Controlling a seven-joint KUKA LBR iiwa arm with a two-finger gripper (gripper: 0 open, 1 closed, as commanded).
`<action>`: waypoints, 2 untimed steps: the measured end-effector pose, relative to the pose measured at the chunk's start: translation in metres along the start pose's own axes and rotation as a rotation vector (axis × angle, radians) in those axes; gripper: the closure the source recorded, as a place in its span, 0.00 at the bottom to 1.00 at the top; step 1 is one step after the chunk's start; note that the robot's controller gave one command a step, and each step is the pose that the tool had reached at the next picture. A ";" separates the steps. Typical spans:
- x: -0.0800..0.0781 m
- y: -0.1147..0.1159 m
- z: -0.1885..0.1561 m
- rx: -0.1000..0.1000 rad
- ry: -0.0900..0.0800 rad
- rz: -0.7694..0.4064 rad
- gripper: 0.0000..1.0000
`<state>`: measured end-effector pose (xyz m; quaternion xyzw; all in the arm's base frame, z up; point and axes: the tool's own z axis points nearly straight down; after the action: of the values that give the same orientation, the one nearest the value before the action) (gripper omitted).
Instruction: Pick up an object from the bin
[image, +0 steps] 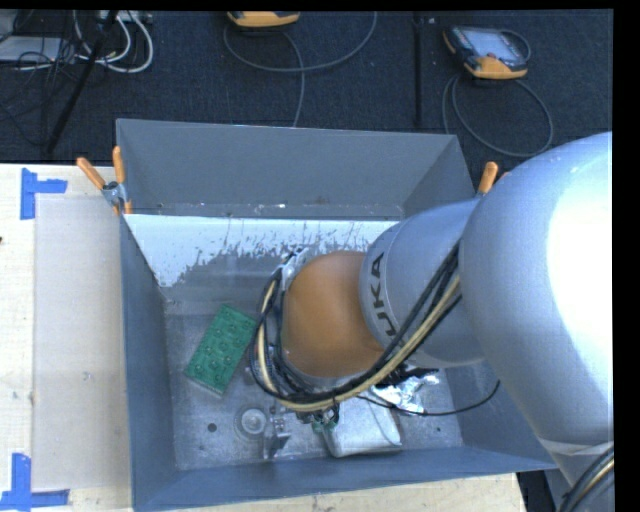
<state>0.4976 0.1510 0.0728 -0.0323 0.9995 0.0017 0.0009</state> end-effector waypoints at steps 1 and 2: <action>0.000 0.001 0.000 0.001 0.001 0.002 0.00; -0.001 0.001 -0.002 0.001 0.000 0.005 1.00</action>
Offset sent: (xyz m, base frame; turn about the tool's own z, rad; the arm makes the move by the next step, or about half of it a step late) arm 0.0000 0.0000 0.0000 0.0000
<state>0.4990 0.1518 0.0751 -0.0299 0.9996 0.0013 0.0009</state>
